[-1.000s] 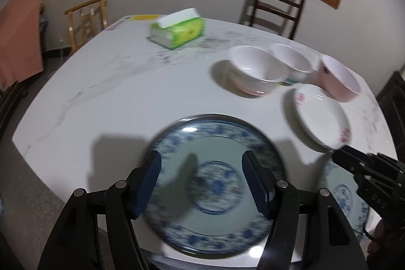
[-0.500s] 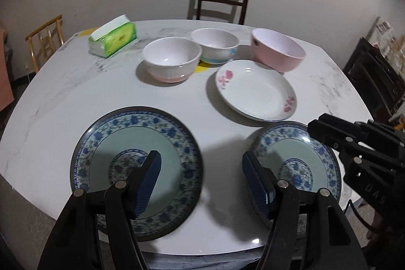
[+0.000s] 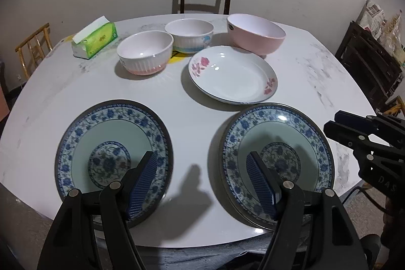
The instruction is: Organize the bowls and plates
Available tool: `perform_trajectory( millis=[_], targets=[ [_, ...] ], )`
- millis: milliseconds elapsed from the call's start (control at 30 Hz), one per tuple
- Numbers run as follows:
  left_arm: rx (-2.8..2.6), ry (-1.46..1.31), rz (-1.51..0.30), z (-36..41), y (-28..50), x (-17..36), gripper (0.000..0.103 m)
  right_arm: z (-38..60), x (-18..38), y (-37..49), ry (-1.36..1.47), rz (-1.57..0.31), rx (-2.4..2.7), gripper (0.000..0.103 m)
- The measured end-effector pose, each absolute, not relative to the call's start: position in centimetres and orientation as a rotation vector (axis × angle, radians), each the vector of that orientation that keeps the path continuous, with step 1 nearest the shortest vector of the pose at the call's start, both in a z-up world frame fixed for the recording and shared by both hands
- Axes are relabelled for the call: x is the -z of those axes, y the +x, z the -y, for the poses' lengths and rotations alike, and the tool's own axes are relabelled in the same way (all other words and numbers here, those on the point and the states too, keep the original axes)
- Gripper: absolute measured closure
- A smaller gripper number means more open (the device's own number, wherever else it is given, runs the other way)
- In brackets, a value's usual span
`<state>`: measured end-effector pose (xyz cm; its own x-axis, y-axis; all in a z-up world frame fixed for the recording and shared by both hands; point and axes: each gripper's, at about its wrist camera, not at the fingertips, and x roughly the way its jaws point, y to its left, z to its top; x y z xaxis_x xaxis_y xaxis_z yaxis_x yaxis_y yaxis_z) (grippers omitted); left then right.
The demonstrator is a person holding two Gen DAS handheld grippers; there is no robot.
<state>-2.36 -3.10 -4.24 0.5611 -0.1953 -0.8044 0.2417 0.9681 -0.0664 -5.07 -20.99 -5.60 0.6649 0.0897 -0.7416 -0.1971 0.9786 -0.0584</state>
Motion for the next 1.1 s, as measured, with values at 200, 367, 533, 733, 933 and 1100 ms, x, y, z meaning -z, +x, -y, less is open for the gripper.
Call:
perform_trajectory(
  millis=[200, 367, 533, 733, 933, 1100],
  targets=[
    [0.343, -0.007, -0.979, 3.5, -2.2, 4.9, 0.034, 23.9, 6.2, -5.2, -0.116, -0.863, -0.154, 0.073],
    [0.409, -0.072, -1.015, 3.6, -2.2, 5.9, 0.034, 26.5, 7.2, -5.0, -0.038, -0.902, -0.203, 0.073],
    [0.461, -0.156, -1.062, 3.4, -1.6, 7.2, 0.036, 30.0, 9.2, -4.4, 0.146, -0.973, -0.300, 0.073],
    [0.487, -0.186, -1.098, 3.5, -1.2, 8.6, 0.042, 32.3, 11.4, -3.6, 0.259, -1.013, -0.334, 0.073],
    [0.499, -0.201, -1.135, 3.7, -0.7, 9.8, 0.046, 32.7, 13.0, -2.5, 0.304, -1.039, -0.365, 0.073],
    [0.492, -0.218, -1.162, 3.6, -0.3, 10.5, 0.050, 32.7, 13.7, -2.0, 0.322, -1.045, -0.403, 0.073]
  ],
)
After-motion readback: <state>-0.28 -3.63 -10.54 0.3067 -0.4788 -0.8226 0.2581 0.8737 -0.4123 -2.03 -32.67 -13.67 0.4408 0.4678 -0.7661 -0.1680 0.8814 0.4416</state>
